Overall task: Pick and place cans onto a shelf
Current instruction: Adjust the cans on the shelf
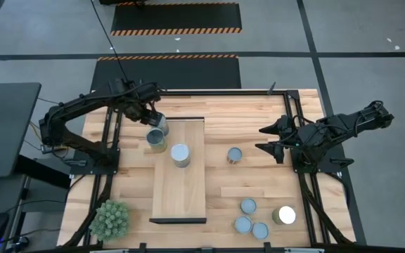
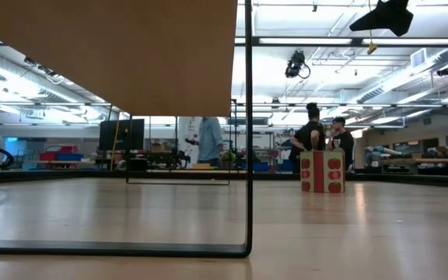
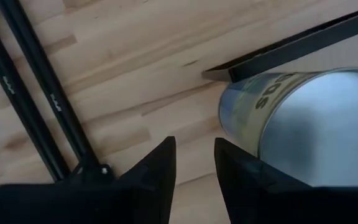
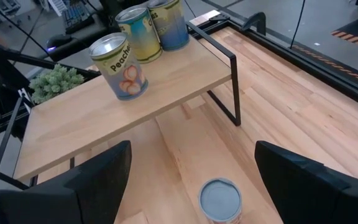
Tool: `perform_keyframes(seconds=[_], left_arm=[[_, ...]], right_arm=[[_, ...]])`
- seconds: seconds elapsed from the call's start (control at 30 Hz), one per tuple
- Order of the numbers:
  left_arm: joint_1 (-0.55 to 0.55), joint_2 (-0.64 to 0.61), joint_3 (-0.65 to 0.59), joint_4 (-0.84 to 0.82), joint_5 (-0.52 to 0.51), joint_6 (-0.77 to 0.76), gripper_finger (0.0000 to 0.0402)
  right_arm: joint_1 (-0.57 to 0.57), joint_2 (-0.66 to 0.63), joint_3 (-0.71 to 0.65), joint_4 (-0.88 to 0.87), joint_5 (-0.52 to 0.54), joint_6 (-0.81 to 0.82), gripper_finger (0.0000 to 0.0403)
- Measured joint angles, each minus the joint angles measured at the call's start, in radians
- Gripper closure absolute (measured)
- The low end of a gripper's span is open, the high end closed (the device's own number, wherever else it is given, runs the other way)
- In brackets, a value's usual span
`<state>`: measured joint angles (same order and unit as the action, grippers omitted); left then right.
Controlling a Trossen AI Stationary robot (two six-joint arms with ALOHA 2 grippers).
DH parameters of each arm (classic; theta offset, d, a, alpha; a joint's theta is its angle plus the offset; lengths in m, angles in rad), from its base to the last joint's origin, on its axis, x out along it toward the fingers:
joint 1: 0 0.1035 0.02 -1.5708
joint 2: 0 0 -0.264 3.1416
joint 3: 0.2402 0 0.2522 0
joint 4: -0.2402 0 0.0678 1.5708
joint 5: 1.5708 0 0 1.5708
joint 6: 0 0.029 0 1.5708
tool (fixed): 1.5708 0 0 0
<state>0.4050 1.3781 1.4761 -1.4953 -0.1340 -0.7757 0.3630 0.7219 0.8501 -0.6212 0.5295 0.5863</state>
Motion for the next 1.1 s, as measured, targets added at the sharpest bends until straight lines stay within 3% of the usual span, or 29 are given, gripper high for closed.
perform_keyframes(seconds=[0.87, 1.1], left_arm=[[-0.012, 0.016, 0.000, 0.071, 0.054, -0.011, 0.0285], [-0.012, 0.016, 0.000, -0.053, 0.054, 0.014, 0.0297]], right_arm=[[0.000, 0.000, 0.000, 0.000, 0.000, -0.004, 0.0054], [0.000, 0.000, 0.000, 0.000, 0.000, -0.003, 0.0054]])
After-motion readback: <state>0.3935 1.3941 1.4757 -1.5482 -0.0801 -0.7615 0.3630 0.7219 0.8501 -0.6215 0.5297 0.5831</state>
